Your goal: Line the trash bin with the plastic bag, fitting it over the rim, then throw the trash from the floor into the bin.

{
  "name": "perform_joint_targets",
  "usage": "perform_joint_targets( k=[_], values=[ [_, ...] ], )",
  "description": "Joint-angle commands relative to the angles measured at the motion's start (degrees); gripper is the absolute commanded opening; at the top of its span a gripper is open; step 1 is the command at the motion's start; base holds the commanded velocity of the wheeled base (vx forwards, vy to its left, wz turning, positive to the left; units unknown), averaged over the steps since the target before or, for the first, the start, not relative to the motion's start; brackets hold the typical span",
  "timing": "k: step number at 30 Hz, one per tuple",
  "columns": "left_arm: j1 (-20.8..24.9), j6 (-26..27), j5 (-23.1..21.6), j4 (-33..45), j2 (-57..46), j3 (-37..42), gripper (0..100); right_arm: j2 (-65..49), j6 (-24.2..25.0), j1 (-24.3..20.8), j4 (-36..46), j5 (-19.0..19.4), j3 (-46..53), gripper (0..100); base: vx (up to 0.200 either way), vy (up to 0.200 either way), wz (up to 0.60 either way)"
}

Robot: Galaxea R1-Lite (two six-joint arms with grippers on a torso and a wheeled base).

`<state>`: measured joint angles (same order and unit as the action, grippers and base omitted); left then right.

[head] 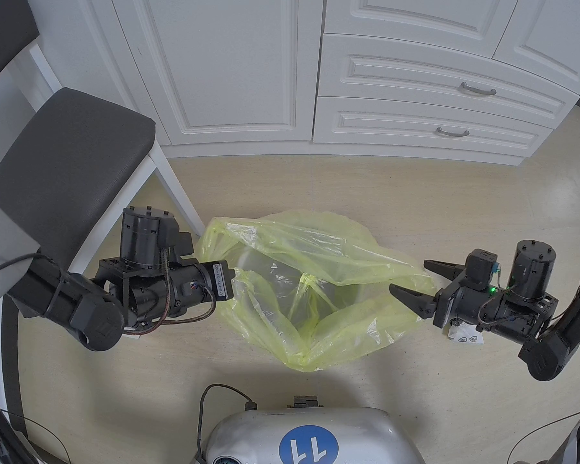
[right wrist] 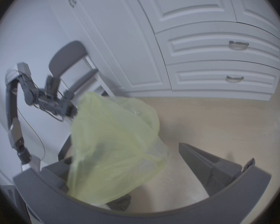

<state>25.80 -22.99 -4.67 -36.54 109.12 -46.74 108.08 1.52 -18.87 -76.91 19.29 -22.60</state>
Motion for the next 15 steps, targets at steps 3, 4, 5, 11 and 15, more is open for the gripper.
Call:
perform_joint_targets(
  k=[3, 4, 5, 11, 15],
  values=[
    [-2.24, -3.82, 0.36, -2.49, 8.04, -4.24, 0, 10.57, 2.69, 8.5, -13.09, 12.18, 4.14, 100, 0.0, 0.0, 0.0],
    [-2.24, -4.52, 0.45, -2.49, 8.3, -4.77, 0, 12.24, 2.61, 9.73, -13.09, 14.29, 4.41, 100, 0.0, 0.0, 0.0],
    [-2.24, -5.05, 0.63, -2.49, 8.48, -5.2, 0, 12.86, 2.43, 10.79, -13.09, 16.75, 4.32, 100, 0.0, 0.0, 0.0],
    [-3.38, -5.92, 2.12, -2.49, 9.62, -6.61, 0, 12.5, 2.96, 13.86, -13.09, 23.87, 4.14, 100, 0.0, 0.0, 0.0],
    [-4.7, -5.84, 2.12, -2.49, 9.62, -6.7, 0, 11.89, 2.17, 13.86, -13.09, 23.87, 4.41, 100, 0.0, 0.0, 0.0]
  ],
)
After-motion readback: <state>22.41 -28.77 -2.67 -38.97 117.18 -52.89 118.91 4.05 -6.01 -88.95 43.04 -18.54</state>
